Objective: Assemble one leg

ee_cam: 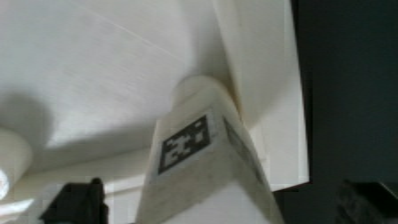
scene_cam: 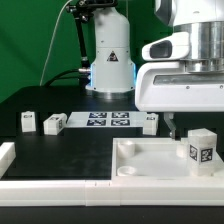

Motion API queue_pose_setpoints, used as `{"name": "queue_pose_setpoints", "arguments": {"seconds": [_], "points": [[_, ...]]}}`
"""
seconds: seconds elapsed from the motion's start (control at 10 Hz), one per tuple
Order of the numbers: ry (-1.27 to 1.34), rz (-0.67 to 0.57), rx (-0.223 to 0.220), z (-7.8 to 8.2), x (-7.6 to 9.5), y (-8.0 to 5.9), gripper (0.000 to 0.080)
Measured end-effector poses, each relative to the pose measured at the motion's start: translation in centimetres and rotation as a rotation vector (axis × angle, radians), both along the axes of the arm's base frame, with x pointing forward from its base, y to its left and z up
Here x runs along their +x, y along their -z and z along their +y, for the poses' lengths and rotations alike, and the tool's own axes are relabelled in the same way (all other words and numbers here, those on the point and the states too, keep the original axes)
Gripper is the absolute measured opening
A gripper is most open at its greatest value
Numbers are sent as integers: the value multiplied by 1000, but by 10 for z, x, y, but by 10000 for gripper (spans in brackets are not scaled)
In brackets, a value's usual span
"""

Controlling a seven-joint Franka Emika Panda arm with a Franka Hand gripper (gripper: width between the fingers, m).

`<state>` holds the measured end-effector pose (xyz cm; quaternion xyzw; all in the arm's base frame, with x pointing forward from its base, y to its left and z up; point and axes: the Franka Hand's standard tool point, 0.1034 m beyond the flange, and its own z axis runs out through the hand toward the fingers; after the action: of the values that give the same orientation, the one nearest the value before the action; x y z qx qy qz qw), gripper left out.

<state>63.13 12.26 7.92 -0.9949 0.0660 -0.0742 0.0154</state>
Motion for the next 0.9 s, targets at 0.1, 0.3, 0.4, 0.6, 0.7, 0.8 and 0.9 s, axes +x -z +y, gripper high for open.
{"name": "queue_pose_setpoints", "arguments": {"seconds": [0.1,0.3,0.4,0.6,0.7,0.8,0.9], "points": [[-62,-1,-14,-1,0,0,649],[-139,-3,-33,-3,0,0,637],[-129,-2,-31,-3,0,0,461],[-116,-2,-29,-3,0,0,290],[-109,-2,-28,-3,0,0,290],[-63,-1,-21,-3,0,0,290],[124,3,20,-4,1,0,290]]}}
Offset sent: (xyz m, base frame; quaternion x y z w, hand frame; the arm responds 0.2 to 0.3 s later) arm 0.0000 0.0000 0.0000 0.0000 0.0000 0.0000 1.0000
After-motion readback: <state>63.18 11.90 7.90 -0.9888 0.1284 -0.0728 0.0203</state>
